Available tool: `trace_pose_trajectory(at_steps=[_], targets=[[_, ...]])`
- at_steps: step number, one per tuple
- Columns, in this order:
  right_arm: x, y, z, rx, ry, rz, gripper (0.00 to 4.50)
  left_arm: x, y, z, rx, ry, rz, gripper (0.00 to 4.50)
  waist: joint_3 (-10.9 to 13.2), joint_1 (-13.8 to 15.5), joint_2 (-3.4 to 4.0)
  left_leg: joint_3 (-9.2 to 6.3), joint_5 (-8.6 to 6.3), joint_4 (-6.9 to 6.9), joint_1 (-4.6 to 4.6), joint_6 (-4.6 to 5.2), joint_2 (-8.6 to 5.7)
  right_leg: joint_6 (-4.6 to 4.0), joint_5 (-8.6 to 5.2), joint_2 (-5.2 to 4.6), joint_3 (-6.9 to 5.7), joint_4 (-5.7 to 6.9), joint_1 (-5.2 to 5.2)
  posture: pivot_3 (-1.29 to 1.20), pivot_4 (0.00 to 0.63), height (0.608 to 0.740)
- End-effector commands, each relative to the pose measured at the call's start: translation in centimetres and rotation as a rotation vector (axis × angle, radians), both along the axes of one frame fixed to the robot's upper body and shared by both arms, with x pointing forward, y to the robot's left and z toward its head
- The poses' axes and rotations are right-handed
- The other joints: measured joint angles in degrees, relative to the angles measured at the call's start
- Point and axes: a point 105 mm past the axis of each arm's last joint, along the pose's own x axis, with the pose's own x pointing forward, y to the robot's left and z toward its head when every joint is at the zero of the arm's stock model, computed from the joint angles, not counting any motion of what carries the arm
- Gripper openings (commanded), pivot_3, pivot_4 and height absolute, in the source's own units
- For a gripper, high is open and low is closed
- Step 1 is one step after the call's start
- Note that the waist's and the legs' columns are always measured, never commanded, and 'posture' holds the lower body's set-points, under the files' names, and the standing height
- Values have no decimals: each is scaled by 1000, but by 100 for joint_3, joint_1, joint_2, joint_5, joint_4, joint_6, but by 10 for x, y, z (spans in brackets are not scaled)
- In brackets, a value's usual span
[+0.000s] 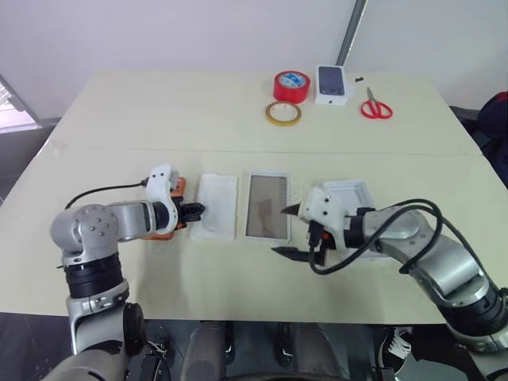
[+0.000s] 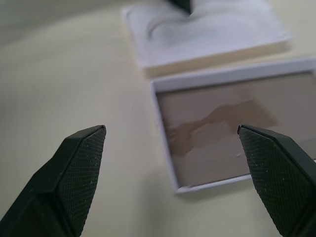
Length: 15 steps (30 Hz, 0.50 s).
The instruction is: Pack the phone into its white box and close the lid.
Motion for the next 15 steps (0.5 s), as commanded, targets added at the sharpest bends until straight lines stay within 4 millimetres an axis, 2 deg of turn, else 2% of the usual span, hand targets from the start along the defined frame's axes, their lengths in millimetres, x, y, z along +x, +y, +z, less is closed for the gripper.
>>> trace_pose_trajectory(at_steps=[1, 5, 8, 12, 14, 15], targets=[[2, 3, 0, -41, 8, -14, 4500, 1, -3, 6, -28, -13, -6, 28, 0, -4, 0, 0, 0, 0, 0, 0, 0, 0, 0, 0, 0, 0, -1, 0, 150, 740], [9, 4, -10, -82, 46, -60, 4500, 5, 3, 16, -83, -52, 36, 28, 1, -6, -2, 0, 0, 1, -2, 0, 0, -1, 0, -1, 0, 0, -3, 0, 150, 740], [12, 9, -14, -96, 62, -69, 3714, 6, 10, 25, -147, -84, 71, 0, 3, -7, -5, 0, 0, 1, -7, 0, 1, -1, 0, -1, 0, 0, -7, 0, 150, 740], [14, 17, -26, -154, 65, -45, 1659, 6, 19, 32, -163, -114, 113, 0, 3, -14, -6, 1, 0, 1, -8, 0, 1, 0, 1, 0, -1, 1, -7, 0, 150, 740], [14, 18, -28, -166, 67, -32, 500, 6, 22, 33, -168, -116, 127, 0, 4, -6, -6, 1, 0, 1, -8, 0, 1, 0, 1, 0, -1, 1, -7, 0, 150, 740], [13, 20, -27, -168, 63, -18, 66, 6, 23, 33, -168, -119, 132, 0, 4, -3, -7, 1, 0, 1, -9, 0, 1, 0, 1, 0, -2, 1, -8, 0, 150, 740]])
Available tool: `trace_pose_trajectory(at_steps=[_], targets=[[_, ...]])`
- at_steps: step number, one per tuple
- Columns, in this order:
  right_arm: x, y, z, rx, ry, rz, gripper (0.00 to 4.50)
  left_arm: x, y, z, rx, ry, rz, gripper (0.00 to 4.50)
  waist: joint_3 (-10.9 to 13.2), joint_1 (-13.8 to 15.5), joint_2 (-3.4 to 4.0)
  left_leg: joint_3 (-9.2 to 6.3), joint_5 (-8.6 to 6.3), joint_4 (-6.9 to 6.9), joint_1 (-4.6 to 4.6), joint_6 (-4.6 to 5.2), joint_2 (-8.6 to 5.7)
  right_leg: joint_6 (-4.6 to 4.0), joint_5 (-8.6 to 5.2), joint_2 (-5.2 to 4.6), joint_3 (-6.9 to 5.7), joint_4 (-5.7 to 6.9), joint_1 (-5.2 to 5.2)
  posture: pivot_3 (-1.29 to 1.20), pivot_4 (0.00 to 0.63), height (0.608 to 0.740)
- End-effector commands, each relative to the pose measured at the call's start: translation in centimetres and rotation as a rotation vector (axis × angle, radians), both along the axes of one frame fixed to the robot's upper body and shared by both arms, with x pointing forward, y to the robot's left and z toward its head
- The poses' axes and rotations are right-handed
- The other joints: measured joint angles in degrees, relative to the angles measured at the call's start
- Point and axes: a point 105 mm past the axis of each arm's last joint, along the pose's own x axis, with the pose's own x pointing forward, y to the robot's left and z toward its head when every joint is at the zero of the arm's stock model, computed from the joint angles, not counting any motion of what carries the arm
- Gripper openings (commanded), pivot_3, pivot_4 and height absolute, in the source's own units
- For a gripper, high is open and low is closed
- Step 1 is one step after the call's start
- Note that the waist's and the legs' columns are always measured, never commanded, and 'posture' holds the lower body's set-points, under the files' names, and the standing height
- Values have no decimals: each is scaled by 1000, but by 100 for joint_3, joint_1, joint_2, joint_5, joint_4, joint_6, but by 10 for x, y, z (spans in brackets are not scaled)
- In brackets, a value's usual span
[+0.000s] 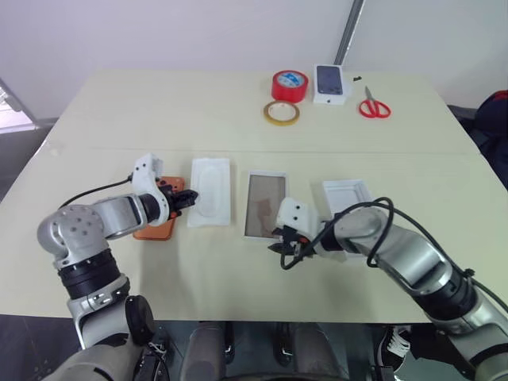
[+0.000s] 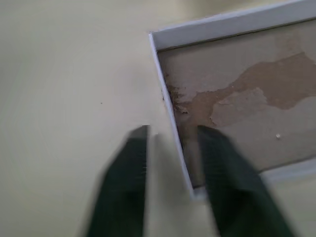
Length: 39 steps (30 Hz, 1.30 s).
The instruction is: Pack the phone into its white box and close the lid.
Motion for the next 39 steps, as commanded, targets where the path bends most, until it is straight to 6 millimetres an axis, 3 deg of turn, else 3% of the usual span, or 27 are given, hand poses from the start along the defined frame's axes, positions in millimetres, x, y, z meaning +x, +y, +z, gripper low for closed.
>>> trace_pose_trajectory(at_steps=[1, 10, 19, 22, 27, 34, 39], targets=[[-3, 7, 5, -2, -14, 53, 66, 0, 4, 14, -9, -51, 14, 0, 0, -1, -1, 0, 0, 0, 0, 0, -1, 0, 0, 0, -1, 0, 2, 0, 150, 740], [-13, 20, 16, -17, -79, 235, 66, 0, 4, 33, -60, -117, 13, 0, 3, -5, -7, 1, 0, 2, 0, 0, 0, 1, 1, 1, -1, 1, 1, 0, 150, 740], [-9, 34, 18, 35, -99, 286, 66, -5, -6, 33, -55, -113, -19, 0, 9, -6, -18, 0, 0, 2, 2, -1, 0, 2, 1, 2, -1, 3, 3, 0, 150, 740], [-13, 37, 26, 88, -86, 311, 923, -7, -14, 32, -67, -110, -31, 0, 9, 3, -18, 0, 0, 2, 2, -1, 0, 2, 1, 2, 0, 4, 3, 0, 150, 740], [-6, 17, 46, 120, -148, 276, 3494, -11, -32, 30, -48, -103, -61, 0, 11, 10, -22, 0, 0, 9, 1, 0, -2, 2, 1, -1, 0, 3, 8, 0, 150, 740], [14, -35, 55, 62, -189, 121, 3494, -17, -63, 18, -9, -61, -89, 0, 14, 8, -31, -1, -2, 10, 3, 2, -3, 1, 0, -3, 0, -3, 13, 0, 150, 740], [24, -49, 53, 44, -208, 71, 3494, -21, -75, 10, 40, -30, -114, 0, 15, -6, -32, -1, -2, 10, 6, 2, -2, 0, 0, 3, 0, -1, 13, 0, 150, 740]])
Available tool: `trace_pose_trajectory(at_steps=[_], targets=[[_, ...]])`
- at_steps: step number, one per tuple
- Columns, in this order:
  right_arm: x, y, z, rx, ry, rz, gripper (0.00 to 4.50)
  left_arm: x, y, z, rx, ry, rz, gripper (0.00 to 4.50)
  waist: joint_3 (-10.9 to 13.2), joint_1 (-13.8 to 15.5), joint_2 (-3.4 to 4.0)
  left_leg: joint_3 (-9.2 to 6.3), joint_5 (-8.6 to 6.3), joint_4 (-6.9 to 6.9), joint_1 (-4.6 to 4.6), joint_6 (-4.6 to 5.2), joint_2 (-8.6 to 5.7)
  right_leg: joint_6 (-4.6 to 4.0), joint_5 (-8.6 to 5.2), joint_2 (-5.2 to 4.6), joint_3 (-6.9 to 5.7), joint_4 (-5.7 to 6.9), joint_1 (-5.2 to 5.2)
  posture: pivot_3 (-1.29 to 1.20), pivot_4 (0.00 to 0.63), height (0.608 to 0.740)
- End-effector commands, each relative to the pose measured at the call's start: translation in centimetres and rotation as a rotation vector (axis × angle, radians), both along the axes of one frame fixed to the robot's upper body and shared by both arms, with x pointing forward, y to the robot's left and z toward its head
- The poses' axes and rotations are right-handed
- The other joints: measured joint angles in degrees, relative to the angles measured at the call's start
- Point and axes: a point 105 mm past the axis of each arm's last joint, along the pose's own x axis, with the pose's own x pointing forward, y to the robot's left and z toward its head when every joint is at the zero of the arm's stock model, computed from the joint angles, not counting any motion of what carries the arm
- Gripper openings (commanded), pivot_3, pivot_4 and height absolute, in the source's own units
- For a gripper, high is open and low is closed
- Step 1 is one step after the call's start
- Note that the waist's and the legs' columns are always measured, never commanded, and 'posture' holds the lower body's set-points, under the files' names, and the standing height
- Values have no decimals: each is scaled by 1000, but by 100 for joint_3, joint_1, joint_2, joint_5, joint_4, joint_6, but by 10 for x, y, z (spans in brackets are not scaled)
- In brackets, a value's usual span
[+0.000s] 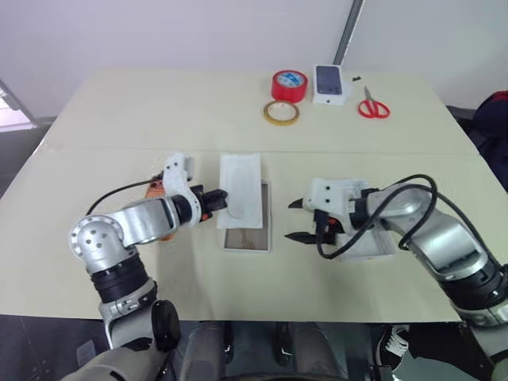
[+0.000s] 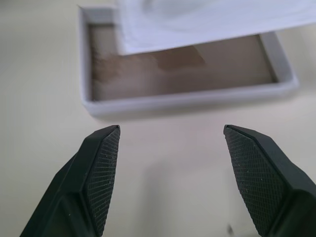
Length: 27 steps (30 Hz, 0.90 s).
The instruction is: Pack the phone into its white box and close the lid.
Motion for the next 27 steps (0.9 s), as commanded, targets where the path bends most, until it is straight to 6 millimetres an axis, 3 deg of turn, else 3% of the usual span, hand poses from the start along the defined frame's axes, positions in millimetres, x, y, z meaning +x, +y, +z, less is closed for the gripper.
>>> trace_pose_trajectory(at_steps=[1, 16, 19, 22, 27], targets=[[8, -6, 10, 5, -66, -21, 3494, -3, -7, 5, 12, -25, -14, 0, 1, 12, -2, 0, 0, 0, 0, 0, 0, 0, 0, 0, 0, 0, 0, 0, 150, 740], [20, -2, 7, 26, -97, -46, 3494, -22, -20, 3, 12, 77, -61, 0, 3, 16, -3, -2, -1, 1, -1, -1, -1, -4, -1, -12, 1, -4, 2, 0, 150, 740], [21, -1, 8, 31, -102, -46, 3560, -23, -18, 2, 21, 96, -52, 919, 3, 14, -2, -2, -1, 1, -2, -2, -1, -4, -1, -12, 1, -5, 2, 0, 150, 740], [23, -1, 9, 35, -111, -48, 3560, -22, -15, 5, 15, 96, -40, 2348, 4, 14, -2, -2, -1, 1, -2, -2, -1, -5, -1, -11, 1, -6, 2, 0, 150, 740], [30, 0, 15, 59, -134, -72, 3560, -18, -10, 18, -2, 43, -31, 2348, 4, 12, 0, -1, -1, 0, -2, -2, -1, -5, -1, -10, 1, -9, 2, 0, 150, 740]])
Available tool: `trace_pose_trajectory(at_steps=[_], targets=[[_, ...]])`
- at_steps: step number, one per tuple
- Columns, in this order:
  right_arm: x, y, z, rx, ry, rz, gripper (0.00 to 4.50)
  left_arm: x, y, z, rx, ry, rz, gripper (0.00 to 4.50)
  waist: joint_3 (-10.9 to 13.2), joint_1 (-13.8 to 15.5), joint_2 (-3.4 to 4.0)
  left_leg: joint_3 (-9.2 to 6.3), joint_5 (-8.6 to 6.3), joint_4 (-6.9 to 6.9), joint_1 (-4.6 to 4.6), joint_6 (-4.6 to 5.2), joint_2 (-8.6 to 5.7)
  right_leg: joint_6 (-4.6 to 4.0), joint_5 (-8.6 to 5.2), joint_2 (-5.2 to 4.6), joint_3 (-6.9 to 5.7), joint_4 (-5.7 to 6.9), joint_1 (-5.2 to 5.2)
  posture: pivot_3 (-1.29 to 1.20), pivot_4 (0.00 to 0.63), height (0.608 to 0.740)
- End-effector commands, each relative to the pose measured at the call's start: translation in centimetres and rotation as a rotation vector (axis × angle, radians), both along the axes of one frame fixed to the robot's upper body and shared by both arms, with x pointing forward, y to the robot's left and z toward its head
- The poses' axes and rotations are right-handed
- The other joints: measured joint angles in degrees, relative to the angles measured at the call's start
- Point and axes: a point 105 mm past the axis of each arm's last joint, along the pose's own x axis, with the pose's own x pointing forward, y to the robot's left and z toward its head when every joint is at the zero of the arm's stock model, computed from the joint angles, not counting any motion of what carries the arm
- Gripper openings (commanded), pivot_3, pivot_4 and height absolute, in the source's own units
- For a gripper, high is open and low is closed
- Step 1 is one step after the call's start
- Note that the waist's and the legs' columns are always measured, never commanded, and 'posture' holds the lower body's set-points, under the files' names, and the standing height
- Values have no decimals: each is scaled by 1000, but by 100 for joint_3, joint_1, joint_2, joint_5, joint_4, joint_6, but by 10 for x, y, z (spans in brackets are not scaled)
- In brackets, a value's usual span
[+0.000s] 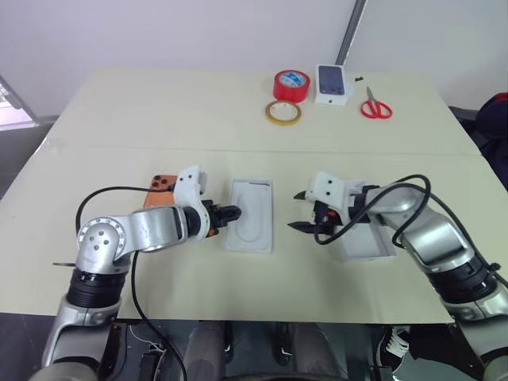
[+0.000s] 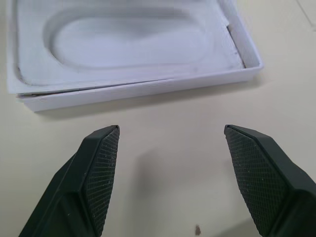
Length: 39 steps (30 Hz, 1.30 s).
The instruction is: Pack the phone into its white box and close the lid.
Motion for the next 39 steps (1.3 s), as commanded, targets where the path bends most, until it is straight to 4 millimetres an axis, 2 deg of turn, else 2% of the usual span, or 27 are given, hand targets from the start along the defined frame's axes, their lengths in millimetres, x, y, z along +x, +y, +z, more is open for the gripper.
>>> trace_pose_trajectory(at_steps=[1, 4, 6, 9, 15, 21, 25, 32, 39], targets=[[9, 2, 20, 39, -73, -12, 3560, 0, -3, 22, -41, -85, -28, 2348, 0, 2, 1, 0, 0, 0, 0, 0, 0, 0, 0, 1, 0, 0, 0, 0, 150, 740], [14, 7, 26, 83, -72, -38, 2686, 6, 8, 36, -34, -156, -9, 2413, 1, 0, 1, 1, 0, -1, -1, 0, 0, 0, 0, 2, -1, -3, 0, 0, 150, 740], [18, 11, 28, 107, -70, -57, 1633, 10, 16, 42, -22, -202, 9, 2413, 2, 0, 3, 2, 0, -2, -1, 0, 0, 0, 0, 2, 0, -3, -1, 0, 150, 740], [23, 28, 31, 159, -49, -81, 55, 16, 36, 56, 75, -398, 35, 2413, 3, -24, 3, 6, -1, -4, -2, -2, 0, -1, 1, 7, -1, -3, -5, 0, 150, 740], [32, 64, 20, 185, -10, -133, 55, 3, 69, 39, 365, -593, -123, 2413, 2, -53, 3, 26, 7, -63, -7, -43, -2, -1, 1, 5, 7, -7, -46, 0, 150, 740], [41, 86, 4, 159, 1, -159, 55, -16, 92, 24, 462, -676, -269, 2413, 5, -56, 8, 28, 13, -86, -46, -58, 7, -3, 2, 5, 6, -8, -95, 0, 150, 740], [51, 91, -4, 126, -33, -183, 55, -32, 92, 16, 471, -689, -378, 2413, 4, -84, 10, 29, 17, -83, -96, -62, 7, -13, 9, 0, 7, -7, -164, 0, 150, 740], [61, 93, -5, 89, -147, -187, 55, -52, 87, 10, 391, -702, -435, 2413, 5, -168, 10, 35, 24, -80, -107, -63, 10, -11, 12, 12, 6, 3, -157, 0, 150, 740], [62, 95, 1, 101, -217, -174, 55, -56, 86, 4, 384, -694, -431, 2413, 4, -169, 10, 34, 45, -72, -101, -69, 16, -17, 16, 36, 6, 20, -155, 0, 150, 740]])
